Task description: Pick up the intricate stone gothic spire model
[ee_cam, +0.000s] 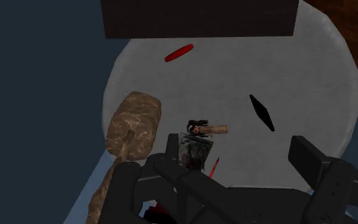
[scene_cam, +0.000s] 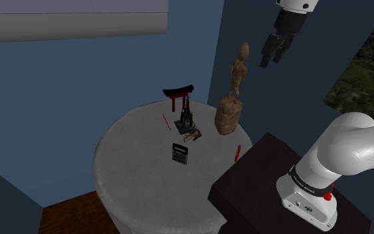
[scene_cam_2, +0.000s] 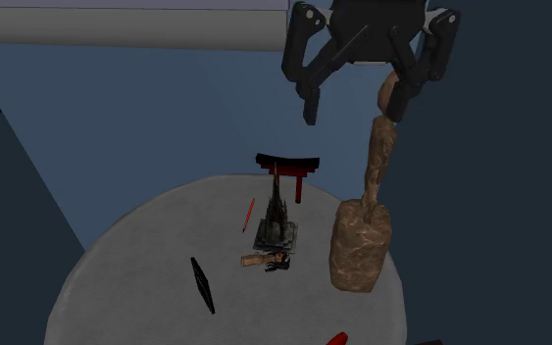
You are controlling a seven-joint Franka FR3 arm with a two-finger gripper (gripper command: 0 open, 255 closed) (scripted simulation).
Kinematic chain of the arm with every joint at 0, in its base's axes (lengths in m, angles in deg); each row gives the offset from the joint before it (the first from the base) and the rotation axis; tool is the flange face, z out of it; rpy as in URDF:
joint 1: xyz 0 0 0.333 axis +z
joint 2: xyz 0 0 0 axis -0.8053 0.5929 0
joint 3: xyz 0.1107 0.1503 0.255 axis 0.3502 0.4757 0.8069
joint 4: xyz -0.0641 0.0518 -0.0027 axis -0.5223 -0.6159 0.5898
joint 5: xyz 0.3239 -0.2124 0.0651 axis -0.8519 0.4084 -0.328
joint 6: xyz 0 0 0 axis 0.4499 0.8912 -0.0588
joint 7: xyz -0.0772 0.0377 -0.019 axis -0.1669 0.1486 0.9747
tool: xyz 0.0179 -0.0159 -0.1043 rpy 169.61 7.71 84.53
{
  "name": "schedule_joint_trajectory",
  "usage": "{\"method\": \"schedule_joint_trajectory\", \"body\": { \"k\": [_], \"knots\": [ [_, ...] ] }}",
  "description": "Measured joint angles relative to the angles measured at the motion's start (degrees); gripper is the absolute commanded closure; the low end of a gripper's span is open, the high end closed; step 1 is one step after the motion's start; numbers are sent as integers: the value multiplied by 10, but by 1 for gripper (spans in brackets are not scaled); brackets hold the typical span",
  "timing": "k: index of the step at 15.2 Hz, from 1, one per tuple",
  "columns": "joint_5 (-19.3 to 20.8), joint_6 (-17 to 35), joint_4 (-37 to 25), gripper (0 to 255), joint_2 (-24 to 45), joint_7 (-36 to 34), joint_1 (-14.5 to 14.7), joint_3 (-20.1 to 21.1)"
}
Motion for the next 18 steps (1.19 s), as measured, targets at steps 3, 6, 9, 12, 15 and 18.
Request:
{"method": "schedule_joint_trajectory", "body": {
  "k": [3, 6, 9, 12, 15, 18],
  "knots": [
    [-11, 10, -9, 0, 29, -21, -4, 4],
    [-37, 31, -27, 0, 89, -74, -11, 16],
    [-64, 57, -45, 0, 155, -129, -17, 26],
    [-91, 80, -73, 0, 224, -181, -21, 34],
    [-115, 99, -111, 0, 301, -226, -27, 34],
    [-142, 118, -147, 0, 373, -270, -30, 34]
  ]
}}
